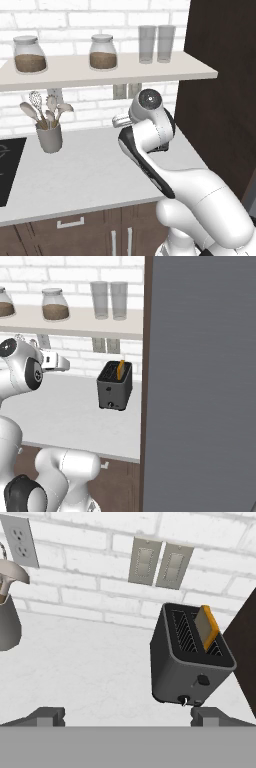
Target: Start the toaster. Once the lever pops up, take the bread to the plate on the dining counter.
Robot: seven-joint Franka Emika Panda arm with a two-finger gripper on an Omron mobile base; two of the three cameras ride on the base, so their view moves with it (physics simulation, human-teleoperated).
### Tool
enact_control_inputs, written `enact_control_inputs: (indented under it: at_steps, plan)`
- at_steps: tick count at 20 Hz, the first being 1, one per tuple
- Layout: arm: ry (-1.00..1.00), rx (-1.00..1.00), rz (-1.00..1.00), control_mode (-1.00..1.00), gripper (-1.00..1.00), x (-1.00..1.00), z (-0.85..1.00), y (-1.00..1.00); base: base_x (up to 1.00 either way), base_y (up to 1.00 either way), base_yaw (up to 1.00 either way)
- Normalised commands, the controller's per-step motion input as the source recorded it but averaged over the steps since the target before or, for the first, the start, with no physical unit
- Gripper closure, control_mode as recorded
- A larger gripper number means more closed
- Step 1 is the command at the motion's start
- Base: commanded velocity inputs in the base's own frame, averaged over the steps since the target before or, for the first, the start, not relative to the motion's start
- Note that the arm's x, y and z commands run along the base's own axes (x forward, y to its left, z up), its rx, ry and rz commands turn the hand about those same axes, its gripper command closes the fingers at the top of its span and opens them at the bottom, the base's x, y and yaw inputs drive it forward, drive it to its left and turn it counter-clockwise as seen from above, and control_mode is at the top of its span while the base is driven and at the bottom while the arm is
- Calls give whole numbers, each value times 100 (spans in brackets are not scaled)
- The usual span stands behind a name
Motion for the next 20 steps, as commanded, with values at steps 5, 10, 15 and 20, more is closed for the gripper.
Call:
enact_control_inputs:
  at_steps: [5, 10, 15, 20]
  plan:
    - [0, 0, 0, -100, -100, 0, 0, 0, 0, 0, 0]
    - [0, 0, 0, -100, -100, 0, 0, 0, 0, 0, 0]
    - [0, 0, 0, -100, -100, 0, 0, 0, 0, 0, 0]
    - [0, 0, 0, -100, -100, 0, 0, 0, 0, 0, 0]
